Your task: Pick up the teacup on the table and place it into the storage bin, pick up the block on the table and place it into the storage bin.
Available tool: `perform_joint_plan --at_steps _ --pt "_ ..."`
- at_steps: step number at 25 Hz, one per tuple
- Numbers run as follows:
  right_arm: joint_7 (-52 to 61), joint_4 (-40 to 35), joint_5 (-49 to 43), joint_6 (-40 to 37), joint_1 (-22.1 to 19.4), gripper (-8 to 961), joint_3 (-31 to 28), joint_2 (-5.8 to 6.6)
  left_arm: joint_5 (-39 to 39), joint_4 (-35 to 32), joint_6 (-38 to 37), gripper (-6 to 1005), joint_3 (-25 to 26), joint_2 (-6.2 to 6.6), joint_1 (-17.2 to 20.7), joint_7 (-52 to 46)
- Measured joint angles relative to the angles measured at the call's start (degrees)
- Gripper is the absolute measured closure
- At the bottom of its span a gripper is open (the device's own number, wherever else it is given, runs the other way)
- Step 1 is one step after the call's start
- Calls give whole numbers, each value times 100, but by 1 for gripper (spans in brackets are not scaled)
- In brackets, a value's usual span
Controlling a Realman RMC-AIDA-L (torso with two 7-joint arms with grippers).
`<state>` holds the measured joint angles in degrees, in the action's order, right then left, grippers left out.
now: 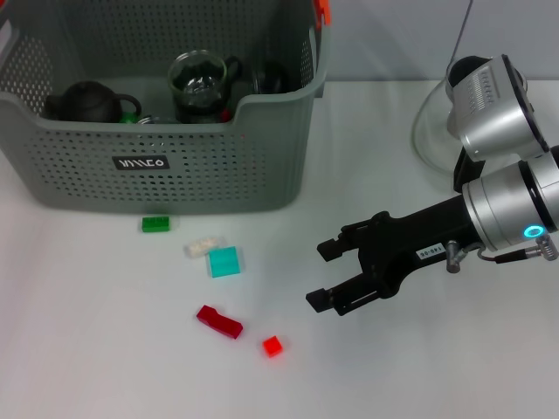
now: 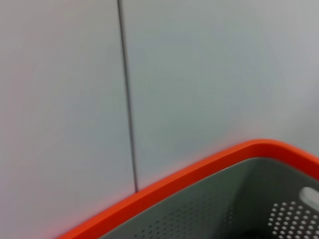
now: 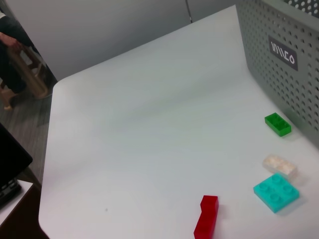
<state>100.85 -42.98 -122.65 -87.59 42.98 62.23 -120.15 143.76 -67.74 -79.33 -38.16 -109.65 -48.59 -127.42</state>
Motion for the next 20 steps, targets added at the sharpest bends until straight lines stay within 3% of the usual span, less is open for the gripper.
perform_joint_plan --at_steps 6,9,12,14,15,16,18,20 --pt "-5 0 8 9 0 56 -1 6 -866 -1056 -1460 252 -3 -166 373 317" --pt "4 1 11 20 0 56 -20 8 -1181 -1627 -2600 189 -231 -444 654 804" --pt "23 16 13 62 4 56 -35 9 -1126 -2053 -3071 132 -728 -745 1003 950" --pt "63 29 13 80 7 56 -40 10 -892 -2302 -3108 96 -1400 -940 1294 812" --pt "91 32 12 92 8 56 -42 10 -892 -2302 -3108 78 -1400 -940 1294 812" --pt "111 35 9 91 8 57 -44 10 -694 -2356 -3083 60 -1638 -1022 1364 744" --pt "159 38 1 97 9 57 -44 11 177 -2353 -2909 60 -2361 -1342 1504 619" --pt "185 41 -4 96 8 57 -45 16 543 -2267 -2779 61 -2661 -1433 1530 603"
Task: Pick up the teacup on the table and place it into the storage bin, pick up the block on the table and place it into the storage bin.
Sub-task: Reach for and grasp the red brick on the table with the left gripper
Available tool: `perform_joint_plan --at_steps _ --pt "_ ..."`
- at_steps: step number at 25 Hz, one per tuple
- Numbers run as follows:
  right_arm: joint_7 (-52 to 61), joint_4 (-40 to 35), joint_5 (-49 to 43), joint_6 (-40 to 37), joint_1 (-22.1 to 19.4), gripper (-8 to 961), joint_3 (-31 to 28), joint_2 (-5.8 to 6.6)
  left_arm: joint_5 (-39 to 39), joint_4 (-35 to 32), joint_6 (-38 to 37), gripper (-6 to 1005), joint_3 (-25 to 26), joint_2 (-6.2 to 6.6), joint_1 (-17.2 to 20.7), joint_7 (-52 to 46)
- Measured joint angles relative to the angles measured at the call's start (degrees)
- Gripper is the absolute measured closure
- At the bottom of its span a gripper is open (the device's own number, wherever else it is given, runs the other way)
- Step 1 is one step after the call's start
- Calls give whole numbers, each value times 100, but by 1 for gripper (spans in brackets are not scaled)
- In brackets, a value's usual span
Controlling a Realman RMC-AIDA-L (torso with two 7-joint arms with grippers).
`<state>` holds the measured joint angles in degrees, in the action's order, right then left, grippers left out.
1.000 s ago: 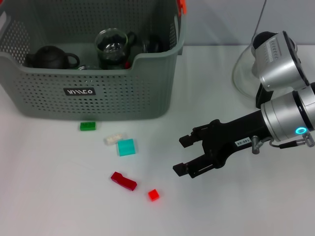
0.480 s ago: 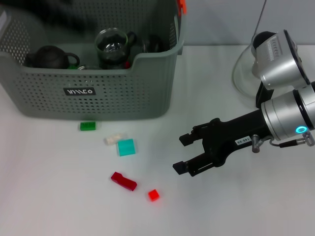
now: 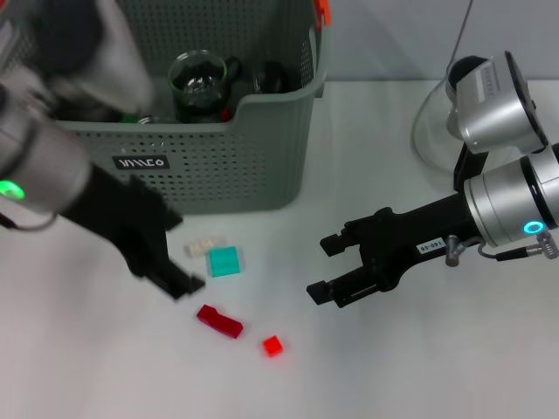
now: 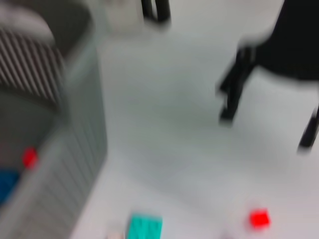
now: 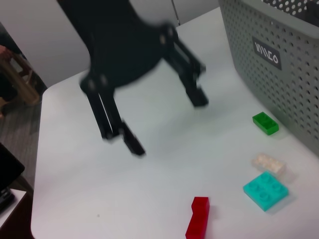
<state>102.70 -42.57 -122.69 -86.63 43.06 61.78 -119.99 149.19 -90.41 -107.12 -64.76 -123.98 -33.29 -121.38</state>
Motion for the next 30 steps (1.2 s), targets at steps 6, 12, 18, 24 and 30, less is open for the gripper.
perform_joint_plan --at_steps 6,12,18,24,30 --pt "10 8 -6 49 -2 57 2 2 389 304 776 63 -1418 -22 310 -51" --pt "13 18 -7 58 -5 57 10 -5 536 898 1336 68 -1995 -21 244 89" --pt "13 22 13 59 -33 57 1 -7 544 1296 1692 75 -2302 -35 145 197" --pt "13 23 17 62 -48 57 -7 -7 511 1510 1856 82 -2475 -40 76 225" --pt "12 21 18 77 -53 57 -10 -7 493 1657 2064 89 -2605 -49 43 290"
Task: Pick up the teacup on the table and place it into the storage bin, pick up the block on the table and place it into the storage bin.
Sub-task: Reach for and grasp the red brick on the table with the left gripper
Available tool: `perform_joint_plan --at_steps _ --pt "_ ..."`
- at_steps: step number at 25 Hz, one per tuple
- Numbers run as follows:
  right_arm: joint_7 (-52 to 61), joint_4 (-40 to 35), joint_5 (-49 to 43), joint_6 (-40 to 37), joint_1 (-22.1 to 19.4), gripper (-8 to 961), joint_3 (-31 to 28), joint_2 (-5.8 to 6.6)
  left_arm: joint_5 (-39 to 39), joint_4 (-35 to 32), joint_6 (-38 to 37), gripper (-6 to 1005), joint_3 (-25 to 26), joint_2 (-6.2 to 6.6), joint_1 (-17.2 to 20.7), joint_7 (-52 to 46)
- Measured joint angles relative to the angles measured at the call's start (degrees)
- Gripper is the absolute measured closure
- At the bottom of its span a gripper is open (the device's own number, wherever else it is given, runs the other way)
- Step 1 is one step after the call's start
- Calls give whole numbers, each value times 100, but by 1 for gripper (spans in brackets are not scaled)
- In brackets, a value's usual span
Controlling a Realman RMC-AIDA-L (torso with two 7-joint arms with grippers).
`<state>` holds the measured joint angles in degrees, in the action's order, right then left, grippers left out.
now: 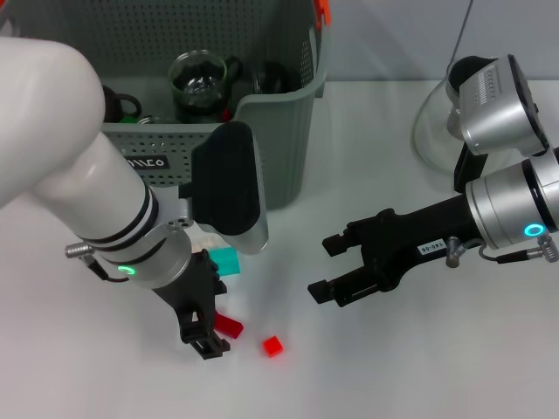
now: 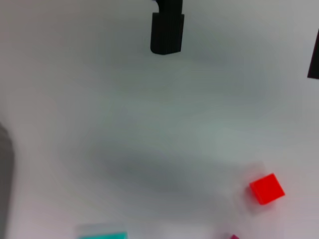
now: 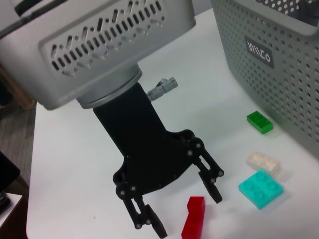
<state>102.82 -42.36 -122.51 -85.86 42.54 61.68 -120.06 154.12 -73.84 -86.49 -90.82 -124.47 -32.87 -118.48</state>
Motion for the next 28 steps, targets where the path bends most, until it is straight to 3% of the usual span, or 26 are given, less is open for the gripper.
perform_joint_plan --at_steps 1,4,9,25,28 --pt "0 -1 0 0 0 56 0 0 -2 9 24 90 -16 -2 0 12" --pt "1 0 0 0 0 56 1 0 -8 66 114 221 -47 -9 3 68" --pt "1 -1 0 -1 0 57 2 0 -13 174 202 283 -144 -10 -5 85" --pt "-9 -1 0 8 -19 60 2 -9 -22 248 300 287 -197 -16 -10 86" --pt "-5 0 -1 8 -19 60 1 -9 -16 248 300 395 -196 -16 -9 82"
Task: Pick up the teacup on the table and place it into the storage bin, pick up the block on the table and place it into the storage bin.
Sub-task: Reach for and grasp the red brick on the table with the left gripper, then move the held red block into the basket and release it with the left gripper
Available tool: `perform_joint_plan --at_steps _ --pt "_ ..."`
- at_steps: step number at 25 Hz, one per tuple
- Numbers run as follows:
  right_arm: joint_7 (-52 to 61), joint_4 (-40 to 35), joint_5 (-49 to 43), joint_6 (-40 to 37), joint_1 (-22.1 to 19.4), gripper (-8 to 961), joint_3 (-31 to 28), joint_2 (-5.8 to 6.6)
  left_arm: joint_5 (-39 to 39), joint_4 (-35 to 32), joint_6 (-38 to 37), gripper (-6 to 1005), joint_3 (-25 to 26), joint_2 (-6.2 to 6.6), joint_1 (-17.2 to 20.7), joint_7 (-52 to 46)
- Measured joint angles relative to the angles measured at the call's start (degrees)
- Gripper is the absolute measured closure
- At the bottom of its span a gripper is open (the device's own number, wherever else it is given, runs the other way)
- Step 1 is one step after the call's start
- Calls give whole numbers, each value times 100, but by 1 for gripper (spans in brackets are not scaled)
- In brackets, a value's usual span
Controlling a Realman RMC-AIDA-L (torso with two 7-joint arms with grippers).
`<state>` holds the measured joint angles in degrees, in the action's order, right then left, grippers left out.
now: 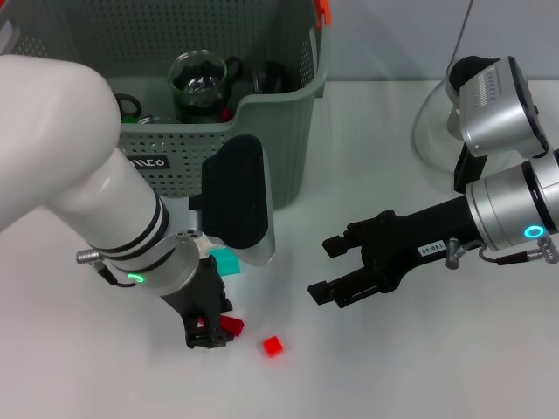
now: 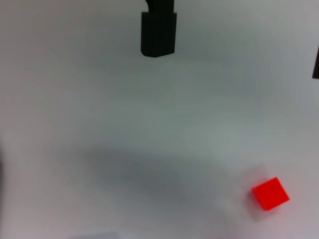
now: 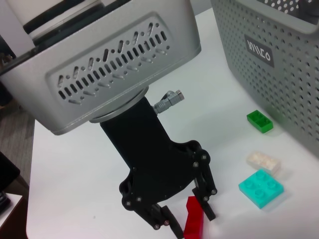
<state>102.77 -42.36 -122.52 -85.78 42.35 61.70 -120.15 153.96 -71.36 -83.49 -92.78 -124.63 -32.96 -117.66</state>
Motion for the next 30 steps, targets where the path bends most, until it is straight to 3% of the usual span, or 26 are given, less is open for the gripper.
perform_joint_plan --at_steps 3,6,16,22,27,30 --pt "4 0 0 0 -2 61 0 0 29 15 0 503 -42 5 0 -5" --pt "5 0 0 0 -7 62 0 0 51 54 3 747 -94 7 -12 -5" --pt "7 7 0 -10 -7 72 3 0 57 12 -26 816 -122 9 -18 -33" --pt "-8 9 0 -10 -7 73 -1 0 42 -297 -157 795 12 11 18 -168" --pt "6 9 0 -10 -7 72 0 9 -120 -761 -678 778 906 25 -31 -456" --pt "6 9 6 -9 -9 72 -5 11 -372 -911 -1170 767 1978 45 -199 -597"
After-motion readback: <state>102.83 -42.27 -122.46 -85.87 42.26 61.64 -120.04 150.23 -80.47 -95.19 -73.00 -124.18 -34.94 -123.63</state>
